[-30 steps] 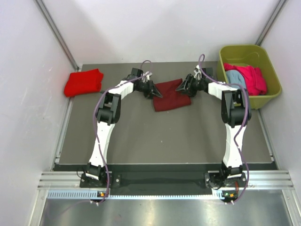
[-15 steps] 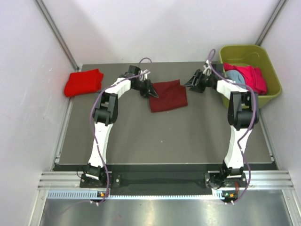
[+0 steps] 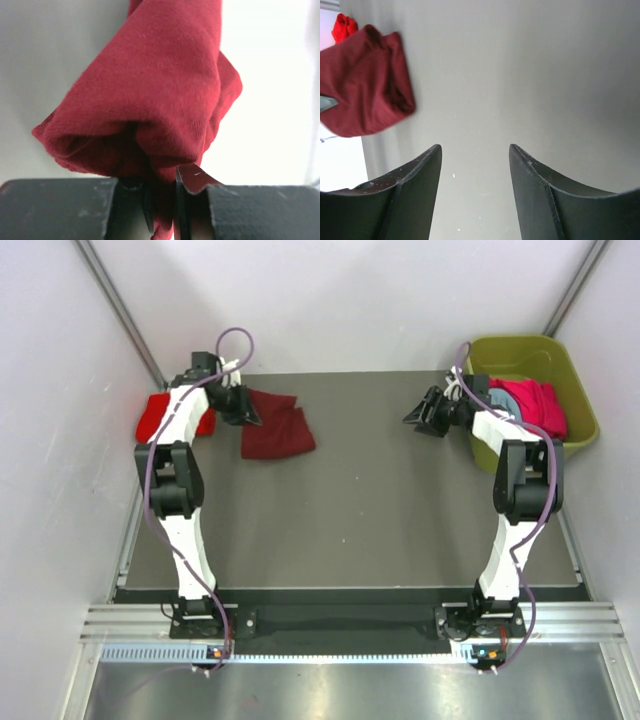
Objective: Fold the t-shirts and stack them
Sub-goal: Neatly place the folded tshirt to the corner
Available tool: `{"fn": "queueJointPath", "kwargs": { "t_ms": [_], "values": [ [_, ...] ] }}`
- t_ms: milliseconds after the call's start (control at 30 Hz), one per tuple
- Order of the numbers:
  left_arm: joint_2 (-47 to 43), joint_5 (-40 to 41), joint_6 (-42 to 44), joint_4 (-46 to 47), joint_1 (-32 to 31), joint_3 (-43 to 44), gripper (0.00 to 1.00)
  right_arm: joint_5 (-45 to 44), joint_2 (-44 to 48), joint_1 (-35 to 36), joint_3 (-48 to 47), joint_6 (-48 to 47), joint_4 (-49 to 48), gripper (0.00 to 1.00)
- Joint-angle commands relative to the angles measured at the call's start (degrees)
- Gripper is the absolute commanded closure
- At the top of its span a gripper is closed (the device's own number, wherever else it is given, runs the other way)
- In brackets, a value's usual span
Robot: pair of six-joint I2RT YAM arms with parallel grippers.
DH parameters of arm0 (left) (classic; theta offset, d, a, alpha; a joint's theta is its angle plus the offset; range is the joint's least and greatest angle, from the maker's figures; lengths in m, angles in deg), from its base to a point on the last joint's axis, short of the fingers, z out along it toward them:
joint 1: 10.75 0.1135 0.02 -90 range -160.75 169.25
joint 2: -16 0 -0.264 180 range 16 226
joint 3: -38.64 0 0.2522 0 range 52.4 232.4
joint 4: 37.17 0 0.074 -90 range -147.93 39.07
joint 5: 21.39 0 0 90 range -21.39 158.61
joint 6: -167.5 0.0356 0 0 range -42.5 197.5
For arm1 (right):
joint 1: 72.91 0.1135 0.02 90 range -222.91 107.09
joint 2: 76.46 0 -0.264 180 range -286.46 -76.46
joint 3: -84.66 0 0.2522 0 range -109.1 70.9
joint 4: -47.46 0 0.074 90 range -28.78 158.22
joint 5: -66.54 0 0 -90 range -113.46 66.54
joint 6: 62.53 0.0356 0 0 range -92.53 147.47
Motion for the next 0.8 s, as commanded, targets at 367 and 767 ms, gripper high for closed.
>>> {"fn": "queueJointPath", "kwargs": {
  "t_ms": [367, 767],
  "values": [
    [-10.8, 16.5, 10.5, -3.3, 6.4, 4.8, 1.0, 0.2, 5.6, 0.2, 3.7, -0.2, -1.8, 0.43],
    [-9.4, 30.9, 15.5, -0.3, 7.0, 8.8, 1.0, 0.5, 6.7, 0.2, 6.3, 0.6, -3.6, 0.43]
  ]
}}
